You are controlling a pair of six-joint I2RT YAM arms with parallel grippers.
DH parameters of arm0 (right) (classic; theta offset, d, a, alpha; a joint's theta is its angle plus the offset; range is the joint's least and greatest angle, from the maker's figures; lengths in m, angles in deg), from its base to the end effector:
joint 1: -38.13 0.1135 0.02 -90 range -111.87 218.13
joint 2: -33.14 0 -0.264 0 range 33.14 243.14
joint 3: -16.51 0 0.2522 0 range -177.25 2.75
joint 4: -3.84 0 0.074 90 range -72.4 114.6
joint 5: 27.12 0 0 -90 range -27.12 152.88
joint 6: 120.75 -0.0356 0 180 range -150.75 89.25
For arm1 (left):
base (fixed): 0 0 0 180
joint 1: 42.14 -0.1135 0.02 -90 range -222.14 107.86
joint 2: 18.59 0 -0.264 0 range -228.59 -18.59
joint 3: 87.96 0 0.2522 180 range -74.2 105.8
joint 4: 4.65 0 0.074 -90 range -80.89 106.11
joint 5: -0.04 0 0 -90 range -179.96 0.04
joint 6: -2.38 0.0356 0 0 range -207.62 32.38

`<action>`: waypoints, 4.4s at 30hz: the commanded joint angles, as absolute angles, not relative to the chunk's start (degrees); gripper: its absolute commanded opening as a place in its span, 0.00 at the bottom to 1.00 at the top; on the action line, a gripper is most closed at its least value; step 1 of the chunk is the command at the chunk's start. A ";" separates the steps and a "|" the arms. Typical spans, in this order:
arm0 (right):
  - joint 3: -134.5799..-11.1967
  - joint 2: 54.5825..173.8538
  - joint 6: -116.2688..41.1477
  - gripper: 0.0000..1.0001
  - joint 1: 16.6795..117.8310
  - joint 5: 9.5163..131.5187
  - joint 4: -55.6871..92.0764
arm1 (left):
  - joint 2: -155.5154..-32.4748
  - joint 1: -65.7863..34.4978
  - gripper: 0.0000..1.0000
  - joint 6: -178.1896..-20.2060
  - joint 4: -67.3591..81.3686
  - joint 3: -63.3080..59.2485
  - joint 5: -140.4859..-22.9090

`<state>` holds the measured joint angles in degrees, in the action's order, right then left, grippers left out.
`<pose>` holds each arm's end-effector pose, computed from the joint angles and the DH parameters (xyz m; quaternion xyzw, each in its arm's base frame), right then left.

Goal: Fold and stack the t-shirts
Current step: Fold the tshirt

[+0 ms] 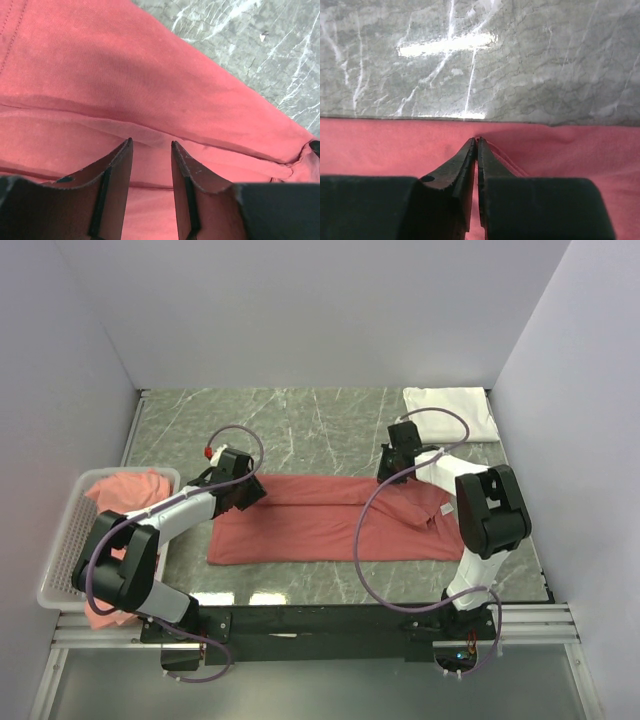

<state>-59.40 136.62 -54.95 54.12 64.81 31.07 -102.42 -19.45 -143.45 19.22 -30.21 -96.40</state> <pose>0.3537 0.1026 0.1640 0.0631 0.9510 0.1189 0.2784 0.2677 -0.1076 0.1814 -0.2860 0.8936 -0.1755 0.2981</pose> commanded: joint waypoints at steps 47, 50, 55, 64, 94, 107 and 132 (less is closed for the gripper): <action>-35.92 89.39 -69.34 0.57 63.04 50.92 38.59 | -102.17 -12.30 0.49 -135.35 13.94 -25.60 -88.64; -36.02 88.69 -67.66 0.57 53.82 55.73 40.54 | -103.57 -4.04 0.49 -132.98 13.59 -23.05 -89.78; -34.17 87.37 -66.60 0.57 44.90 62.17 40.54 | -108.23 4.08 0.48 -126.83 9.56 -18.92 -91.45; -29.34 88.25 -68.27 0.57 34.80 69.72 38.61 | -114.82 13.39 0.52 -119.79 8.93 -11.97 -94.88; -21.78 88.34 -73.55 0.48 32.68 71.05 33.77 | -126.26 17.80 0.36 -115.65 7.00 -3.53 -95.14; -18.26 87.80 -74.78 0.42 32.68 72.02 31.75 | -125.82 17.80 0.09 -116.36 7.09 -4.06 -95.58; -30.21 74.45 -67.84 0.00 32.68 70.87 50.55 | -123.00 13.67 0.01 -113.20 20.35 2.79 -90.75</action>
<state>-26.58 75.79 -69.90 33.00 71.85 46.40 -125.66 14.37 -114.69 17.53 -1.30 -92.35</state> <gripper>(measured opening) 0.007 0.013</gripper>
